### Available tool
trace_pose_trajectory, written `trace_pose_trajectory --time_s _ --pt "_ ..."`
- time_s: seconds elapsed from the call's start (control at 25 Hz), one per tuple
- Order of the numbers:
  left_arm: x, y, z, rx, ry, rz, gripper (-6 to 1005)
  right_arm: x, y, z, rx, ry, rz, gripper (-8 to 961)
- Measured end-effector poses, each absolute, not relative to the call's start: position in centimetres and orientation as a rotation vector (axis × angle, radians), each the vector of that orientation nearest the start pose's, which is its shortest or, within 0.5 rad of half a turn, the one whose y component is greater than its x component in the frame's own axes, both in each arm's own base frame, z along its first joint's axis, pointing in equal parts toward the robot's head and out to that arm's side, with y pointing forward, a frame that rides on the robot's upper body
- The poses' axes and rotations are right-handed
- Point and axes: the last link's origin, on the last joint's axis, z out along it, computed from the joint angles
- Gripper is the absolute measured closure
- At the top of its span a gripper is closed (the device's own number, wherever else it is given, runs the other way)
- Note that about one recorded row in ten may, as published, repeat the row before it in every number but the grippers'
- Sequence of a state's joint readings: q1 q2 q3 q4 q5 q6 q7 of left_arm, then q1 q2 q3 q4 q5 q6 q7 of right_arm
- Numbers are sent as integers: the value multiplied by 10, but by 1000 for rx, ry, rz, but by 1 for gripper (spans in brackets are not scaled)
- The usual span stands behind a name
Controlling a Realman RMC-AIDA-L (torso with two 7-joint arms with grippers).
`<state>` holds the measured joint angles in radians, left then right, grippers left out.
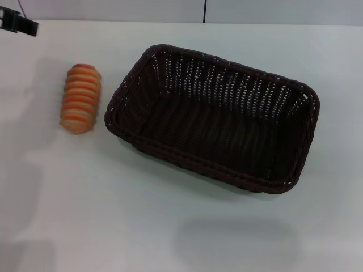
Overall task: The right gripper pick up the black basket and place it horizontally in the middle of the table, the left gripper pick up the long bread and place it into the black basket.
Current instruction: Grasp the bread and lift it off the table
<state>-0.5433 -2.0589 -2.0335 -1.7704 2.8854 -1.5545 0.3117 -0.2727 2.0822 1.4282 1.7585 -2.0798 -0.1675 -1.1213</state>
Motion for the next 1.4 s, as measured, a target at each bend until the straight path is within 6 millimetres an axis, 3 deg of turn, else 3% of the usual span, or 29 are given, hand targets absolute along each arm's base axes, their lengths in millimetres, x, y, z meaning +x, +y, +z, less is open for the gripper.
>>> trace_pose_trajectory --time_s 0.32,0.6,0.92,1.4 --pt "-165 389 106 -2048 -1129 318 186 219 294 122 -1429 324 349 620" --pt "-168 404 84 -2089 -1183 368 186 209 298 113 -1464 274 342 620" --pt "-190 414 84 -2048 -1227 387 186 184 298 102 -1508 191 371 620" --pt "-207 415 80 -2047 -1242 426 186 164 290 101 -1453 114 409 620"
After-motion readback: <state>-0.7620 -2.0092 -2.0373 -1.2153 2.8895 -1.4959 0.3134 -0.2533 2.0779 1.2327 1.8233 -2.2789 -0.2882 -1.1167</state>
